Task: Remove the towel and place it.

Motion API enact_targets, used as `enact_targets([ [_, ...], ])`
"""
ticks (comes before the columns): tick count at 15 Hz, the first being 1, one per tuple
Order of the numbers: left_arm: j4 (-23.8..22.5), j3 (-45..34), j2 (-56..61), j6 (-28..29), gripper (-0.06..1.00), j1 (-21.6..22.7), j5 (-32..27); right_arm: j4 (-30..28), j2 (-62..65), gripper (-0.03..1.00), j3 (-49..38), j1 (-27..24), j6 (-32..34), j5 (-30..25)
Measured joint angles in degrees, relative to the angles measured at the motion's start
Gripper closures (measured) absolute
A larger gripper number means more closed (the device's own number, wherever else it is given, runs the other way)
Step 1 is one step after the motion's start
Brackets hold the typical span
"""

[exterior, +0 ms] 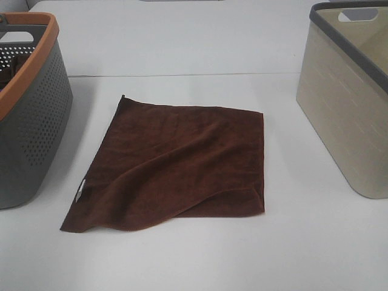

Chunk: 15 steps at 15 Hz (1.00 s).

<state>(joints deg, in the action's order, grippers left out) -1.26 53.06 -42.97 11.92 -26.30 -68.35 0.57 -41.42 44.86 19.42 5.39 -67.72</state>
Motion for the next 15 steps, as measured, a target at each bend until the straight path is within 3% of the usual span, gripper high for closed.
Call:
enact_targets([
  [3, -0.06, -13.06, 15.13, 0.00, 0.15, 0.00, 2.18, -0.57, 13.41, 0.50, -9.05, 0.00, 0.40, -0.23],
  [6, -0.11, -21.03, 27.56, -2.41, 0.15, 0.00, 2.64, -0.92, 25.50, 0.50, -13.41, 0.00, 0.46, -0.17],
  [11, 1.26, -24.29, 36.96, -10.49, 0.15, 0.00, 7.33, -1.55, 40.45, 0.50, -13.75, 0.00, -1.09, 0.86],
  [13, 2.35, -24.47, 37.13, -13.87, 0.15, 0.00, 7.96, -1.60, 41.65, 0.50, -13.75, 0.00, -2.06, 0.97],
  [15, 3.72, -24.47, 37.18, -15.64, 0.15, 0.00, 8.02, -1.49, 41.77, 0.50, -14.95, 0.00, -4.58, 4.47],
])
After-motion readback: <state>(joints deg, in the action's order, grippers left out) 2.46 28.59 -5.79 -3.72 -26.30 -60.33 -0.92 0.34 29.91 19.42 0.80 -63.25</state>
